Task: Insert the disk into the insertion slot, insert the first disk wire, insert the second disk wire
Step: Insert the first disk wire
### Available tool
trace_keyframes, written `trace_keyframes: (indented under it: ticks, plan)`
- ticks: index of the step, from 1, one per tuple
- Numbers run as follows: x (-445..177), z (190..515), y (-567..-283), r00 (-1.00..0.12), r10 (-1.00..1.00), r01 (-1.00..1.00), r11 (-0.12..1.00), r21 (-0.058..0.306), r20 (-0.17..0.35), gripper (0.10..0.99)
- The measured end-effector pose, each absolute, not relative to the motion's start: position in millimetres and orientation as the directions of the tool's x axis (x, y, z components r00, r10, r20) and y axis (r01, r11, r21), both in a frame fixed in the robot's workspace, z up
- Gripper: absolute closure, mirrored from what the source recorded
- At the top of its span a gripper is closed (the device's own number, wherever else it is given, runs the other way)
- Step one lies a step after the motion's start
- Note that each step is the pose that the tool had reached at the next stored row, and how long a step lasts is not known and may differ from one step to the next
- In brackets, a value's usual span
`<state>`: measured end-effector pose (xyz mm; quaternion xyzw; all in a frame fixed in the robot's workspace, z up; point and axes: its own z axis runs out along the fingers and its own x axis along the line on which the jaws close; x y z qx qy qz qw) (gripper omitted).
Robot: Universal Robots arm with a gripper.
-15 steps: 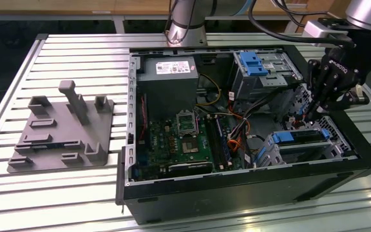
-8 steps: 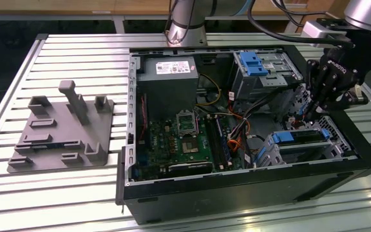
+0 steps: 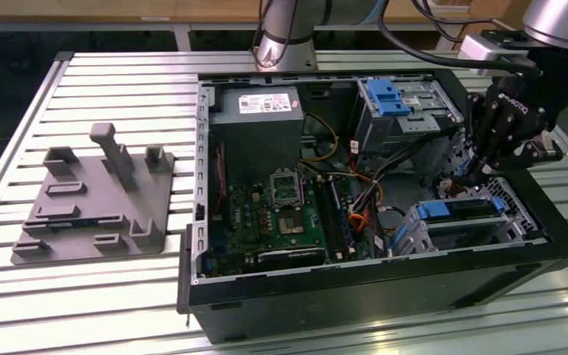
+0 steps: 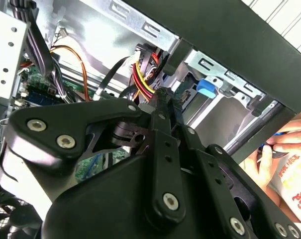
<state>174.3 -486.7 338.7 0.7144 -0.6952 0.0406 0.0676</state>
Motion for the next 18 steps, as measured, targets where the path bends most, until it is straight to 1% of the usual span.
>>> trace_keyframes:
  ticks: [4, 9, 12, 18]
  plan:
    - [173.9, 338.7, -491.8, 0.033, -0.988, -0.999, -0.028, 0.033, 0.15, 0.922]
    - [173.0, 338.7, -497.0, 0.032, -0.991, -0.999, -0.03, 0.016, 0.131, 0.922]
    - [172.0, 338.7, -501.9, 0.032, -0.991, -0.999, -0.03, 0.015, 0.127, 0.922]
    - [172.0, 338.7, -502.9, 0.032, -0.991, -0.999, -0.03, 0.015, 0.127, 0.922]
